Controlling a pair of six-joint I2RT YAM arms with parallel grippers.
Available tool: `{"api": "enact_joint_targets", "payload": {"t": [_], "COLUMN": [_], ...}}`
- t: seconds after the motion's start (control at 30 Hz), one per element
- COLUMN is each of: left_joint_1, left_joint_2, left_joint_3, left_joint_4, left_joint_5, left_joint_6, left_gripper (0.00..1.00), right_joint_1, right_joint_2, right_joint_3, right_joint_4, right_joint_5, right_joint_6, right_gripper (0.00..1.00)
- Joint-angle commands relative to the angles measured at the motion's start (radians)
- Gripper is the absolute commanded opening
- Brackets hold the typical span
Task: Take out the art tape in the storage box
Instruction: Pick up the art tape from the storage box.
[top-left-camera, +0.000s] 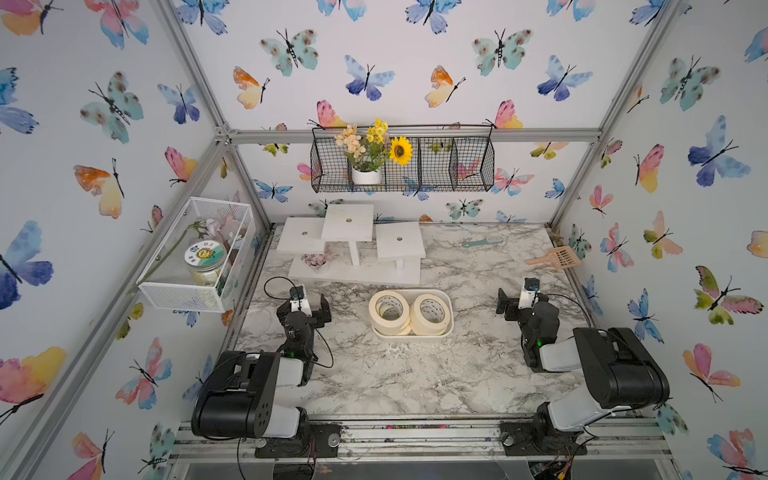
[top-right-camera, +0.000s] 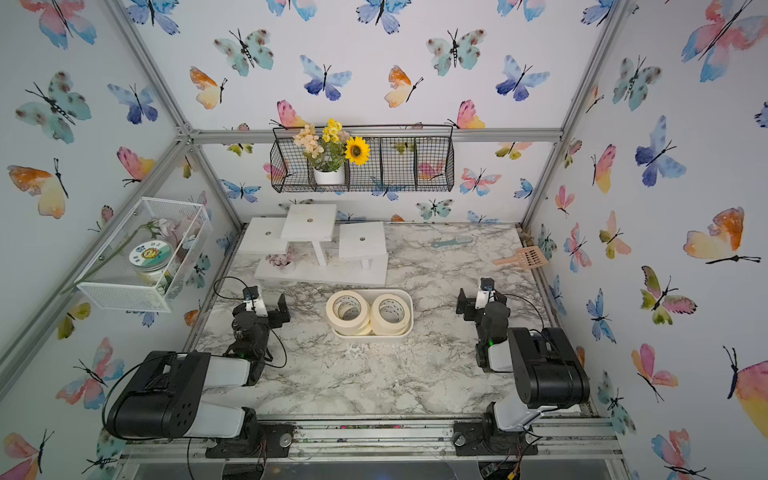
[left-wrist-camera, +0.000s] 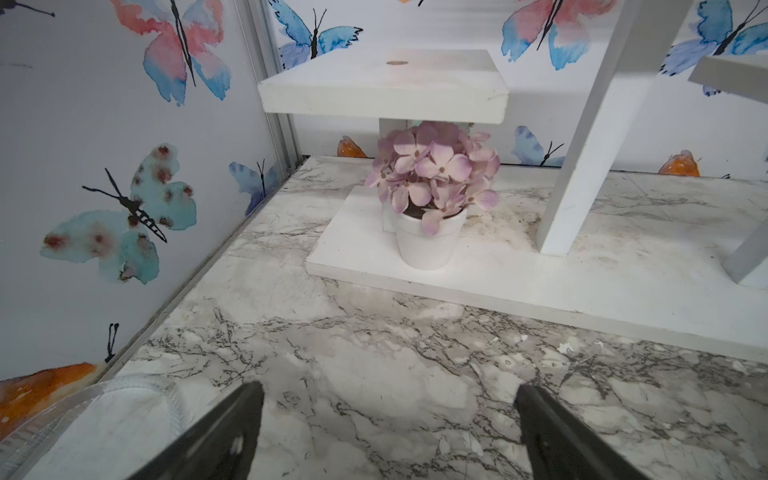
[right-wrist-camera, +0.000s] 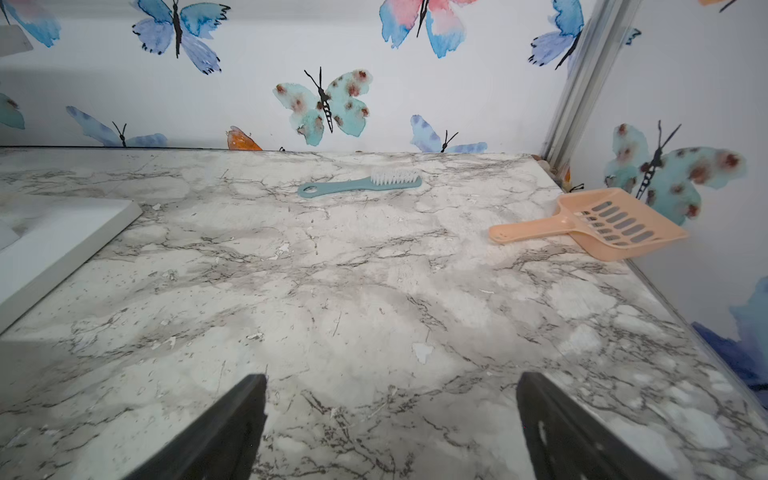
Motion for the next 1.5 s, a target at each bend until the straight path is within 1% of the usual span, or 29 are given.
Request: {"api": "enact_joint_targets", "payload": {"t": [0.0, 0.7, 0.8, 1.0, 1.03, 1.07, 1.1, 1.17, 1.2, 1.3, 1.33, 1.37, 1.43, 1.47], "left_joint_1": [0.002, 0.003, 0.026, 0.023, 0.016, 0.009, -0.001, -0.046, -0.062, -0.119, -0.150, -0.179, -0.260, -0.283], "left_joint_2": [-0.015, -0.015, -0.014, -0.033, -0.062, -0.101, -0.131, -0.196, -0.227, -0.320, -0.347, -0.366, -0.393, -0.395], "left_joint_3": [0.010, 0.011, 0.023, 0.039, 0.072, 0.121, 0.150, 0.167, 0.179, 0.274, 0.314, 0.350, 0.444, 0.492], "left_joint_4": [0.002, 0.003, -0.021, -0.023, -0.090, -0.243, -0.327, -0.394, -0.427, -0.635, -0.711, -0.769, -0.905, -0.966], "left_joint_5": [0.024, 0.025, 0.074, 0.083, 0.077, 0.048, 0.010, -0.091, -0.128, -0.225, -0.261, -0.294, -0.376, -0.407], "left_joint_6": [-0.008, -0.008, -0.014, 0.005, 0.012, 0.004, -0.006, 0.006, 0.005, -0.058, -0.070, -0.075, -0.066, -0.069], "left_gripper": [0.99, 0.99, 0.99, 1.00, 0.99, 0.99, 0.99, 0.99, 0.99, 0.99, 0.99, 0.99, 0.98, 0.99], "right_joint_1": [0.004, 0.004, 0.004, 0.004, 0.004, 0.004, 0.004, 0.004, 0.006, 0.032, 0.049, 0.073, 0.161, 0.204], "right_joint_2": [0.003, 0.006, 0.006, -0.011, -0.053, -0.104, -0.133, -0.174, -0.186, -0.191, -0.186, -0.183, -0.192, -0.198], "right_joint_3": [0.010, 0.014, 0.014, 0.013, 0.051, 0.095, 0.122, 0.178, 0.221, 0.386, 0.453, 0.498, 0.579, 0.608], "right_joint_4": [-0.002, -0.004, -0.007, 0.018, -0.090, -0.239, -0.301, -0.396, -0.477, -0.772, -0.896, -0.979, -1.107, -1.154], "right_joint_5": [-0.013, -0.012, -0.012, -0.004, 0.001, 0.018, 0.035, 0.026, 0.022, 0.053, 0.055, 0.084, 0.097, 0.109], "right_joint_6": [-0.002, -0.003, -0.004, -0.003, 0.000, 0.009, 0.014, 0.006, 0.011, 0.001, -0.007, 0.010, 0.022, 0.026], "right_gripper": [0.99, 0.99, 0.99, 0.99, 0.99, 0.99, 0.99, 0.99, 0.99, 0.99, 0.99, 0.99, 0.99, 0.99]}}
